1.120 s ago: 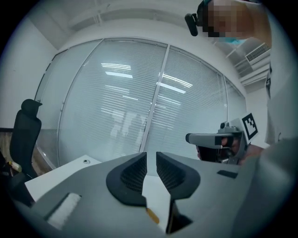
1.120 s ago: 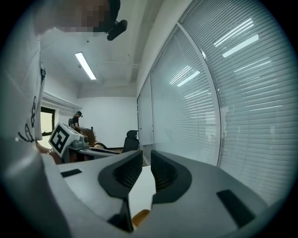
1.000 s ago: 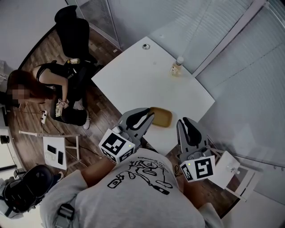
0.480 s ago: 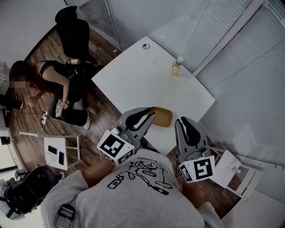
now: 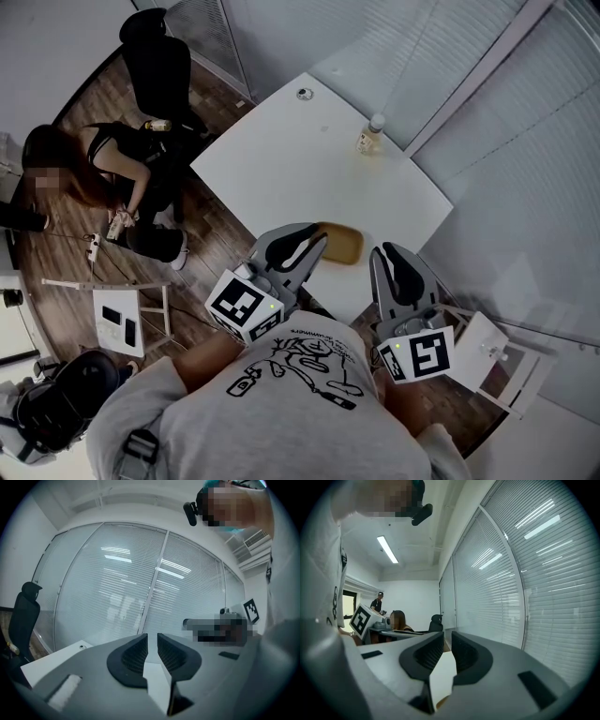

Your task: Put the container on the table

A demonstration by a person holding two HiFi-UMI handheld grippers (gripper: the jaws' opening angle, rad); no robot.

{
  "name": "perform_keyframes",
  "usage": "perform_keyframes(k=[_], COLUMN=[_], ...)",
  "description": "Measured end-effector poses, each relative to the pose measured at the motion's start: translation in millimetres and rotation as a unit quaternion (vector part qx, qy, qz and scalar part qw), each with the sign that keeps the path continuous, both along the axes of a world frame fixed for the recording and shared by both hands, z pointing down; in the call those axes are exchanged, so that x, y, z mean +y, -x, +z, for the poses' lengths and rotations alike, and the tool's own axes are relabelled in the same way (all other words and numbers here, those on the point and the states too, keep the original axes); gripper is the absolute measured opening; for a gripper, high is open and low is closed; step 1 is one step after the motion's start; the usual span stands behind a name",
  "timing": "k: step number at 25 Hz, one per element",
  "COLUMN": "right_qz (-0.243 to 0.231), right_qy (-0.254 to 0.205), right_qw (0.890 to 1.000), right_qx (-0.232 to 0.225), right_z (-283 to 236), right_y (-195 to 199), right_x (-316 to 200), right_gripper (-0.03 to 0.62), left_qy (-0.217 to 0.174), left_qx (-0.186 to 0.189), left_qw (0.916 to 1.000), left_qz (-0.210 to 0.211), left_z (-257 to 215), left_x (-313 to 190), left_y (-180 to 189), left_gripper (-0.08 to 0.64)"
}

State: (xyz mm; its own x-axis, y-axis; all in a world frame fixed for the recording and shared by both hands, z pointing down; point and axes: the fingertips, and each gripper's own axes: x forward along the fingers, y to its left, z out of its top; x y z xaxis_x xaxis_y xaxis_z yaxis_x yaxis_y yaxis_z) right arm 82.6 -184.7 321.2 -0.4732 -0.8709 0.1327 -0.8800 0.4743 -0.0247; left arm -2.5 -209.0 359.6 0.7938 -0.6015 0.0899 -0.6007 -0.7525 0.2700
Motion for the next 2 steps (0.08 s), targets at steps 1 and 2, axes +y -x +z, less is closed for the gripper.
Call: perform_keyframes(k=[1, 2], right_qz=[0.0, 0.0], right_qy=[0.0, 0.0], right_qw=[1.0, 1.0], right_qx=[0.0, 0.0], right_z=[-0.2, -0.3], right_y=[-0.6, -1.3], right_x=[-0.7, -1.2], right_gripper=[0.046, 0.047], left_qy=[0.003, 0.007], left_qx=[0.0, 0.001], left_qw=[1.0, 1.0], left_qz=[0.0, -0.001], left_z=[2.1, 4.4], left_x=[-1.3, -2.6], left_y=[-1.0, -1.9], left_gripper=[0.063, 0.063])
